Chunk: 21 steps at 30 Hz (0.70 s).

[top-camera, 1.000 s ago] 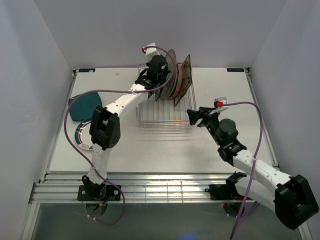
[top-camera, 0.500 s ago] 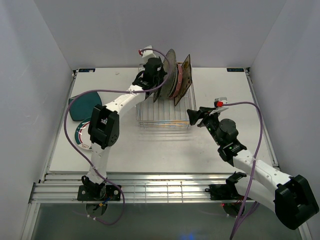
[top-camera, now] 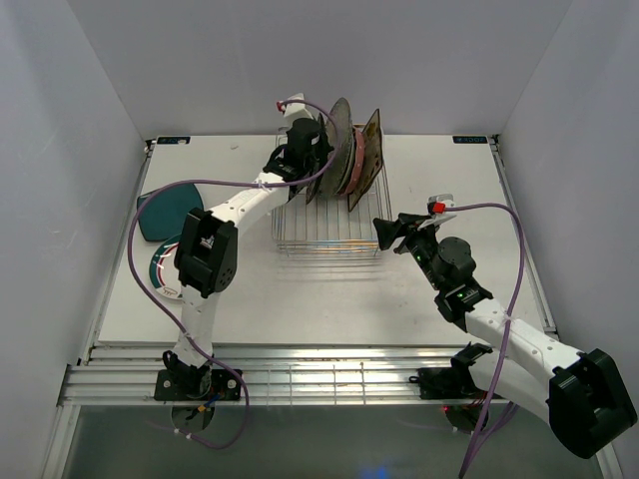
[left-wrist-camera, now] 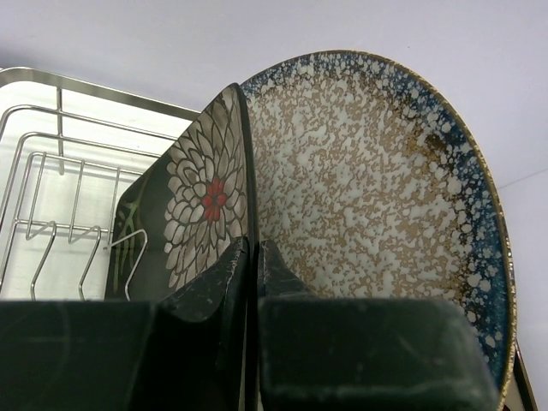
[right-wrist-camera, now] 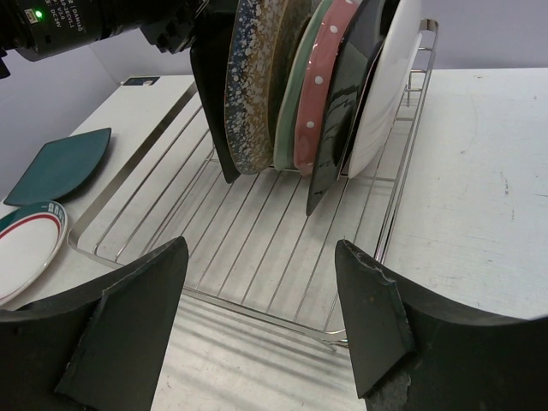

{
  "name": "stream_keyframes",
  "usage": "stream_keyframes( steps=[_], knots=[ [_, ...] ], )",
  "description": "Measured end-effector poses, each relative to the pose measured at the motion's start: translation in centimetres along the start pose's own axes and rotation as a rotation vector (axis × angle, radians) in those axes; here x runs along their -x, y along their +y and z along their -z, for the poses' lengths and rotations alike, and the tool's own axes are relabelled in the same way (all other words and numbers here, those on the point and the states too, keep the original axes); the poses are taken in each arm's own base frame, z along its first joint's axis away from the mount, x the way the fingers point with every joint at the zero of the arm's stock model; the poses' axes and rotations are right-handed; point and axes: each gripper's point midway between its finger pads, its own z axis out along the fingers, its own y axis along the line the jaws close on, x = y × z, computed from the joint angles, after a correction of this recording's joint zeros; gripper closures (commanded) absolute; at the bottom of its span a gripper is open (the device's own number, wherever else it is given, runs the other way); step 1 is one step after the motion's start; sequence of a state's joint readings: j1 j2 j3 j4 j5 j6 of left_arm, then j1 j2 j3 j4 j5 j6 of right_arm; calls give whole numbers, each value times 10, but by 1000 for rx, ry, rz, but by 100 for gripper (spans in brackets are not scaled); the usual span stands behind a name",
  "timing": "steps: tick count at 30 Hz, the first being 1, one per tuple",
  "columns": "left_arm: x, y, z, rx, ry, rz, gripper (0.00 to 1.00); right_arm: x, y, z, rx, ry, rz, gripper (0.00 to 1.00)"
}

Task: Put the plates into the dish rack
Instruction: Insert the plate into the dish rack.

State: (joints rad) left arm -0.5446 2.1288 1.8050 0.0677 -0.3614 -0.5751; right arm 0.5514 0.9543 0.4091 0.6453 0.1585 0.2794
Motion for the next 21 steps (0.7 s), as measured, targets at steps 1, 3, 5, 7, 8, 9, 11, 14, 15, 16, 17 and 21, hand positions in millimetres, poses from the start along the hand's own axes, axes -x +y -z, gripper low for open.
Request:
stream_keyframes(
  steps=[1,3,5,7,8,9,11,14,15,16,17,21],
  knots=[
    [-1,0,0,-3,1,1,85,0,0,0,0,0,0,25],
    [0,0,1,-8,0,3,82,0,0,0,0,0,0,25],
    [0,0,1,-14,2,3,78,0,0,0,0,0,0,25],
    [0,0,2,-21,7,0,75,0,0,0,-1,0,0,25],
    [0,-2,2,-30,8,2,73,0,0,0,-1,0,0,25],
    [1,-3,3,-38,6,4,71,0,-1,0,-3,-1,0,25],
    [5,-6,4,-50,-2,8,68,0,-1,0,-5,-1,0,25],
    [16,-12,8,-70,-18,18,64,0,-1,0,-8,-2,0,25],
    [19,-14,9,-78,-22,21,63,0,-2,0,-9,-2,0,25],
    [23,-16,11,-85,-28,24,62,0,-2,0,-11,-2,0,25],
    [27,-18,12,-93,-35,28,62,0,-2,0,-12,-3,0,25],
    [40,-23,16,-115,-53,38,56,0,-3,0,-15,0,0,25]
  ],
)
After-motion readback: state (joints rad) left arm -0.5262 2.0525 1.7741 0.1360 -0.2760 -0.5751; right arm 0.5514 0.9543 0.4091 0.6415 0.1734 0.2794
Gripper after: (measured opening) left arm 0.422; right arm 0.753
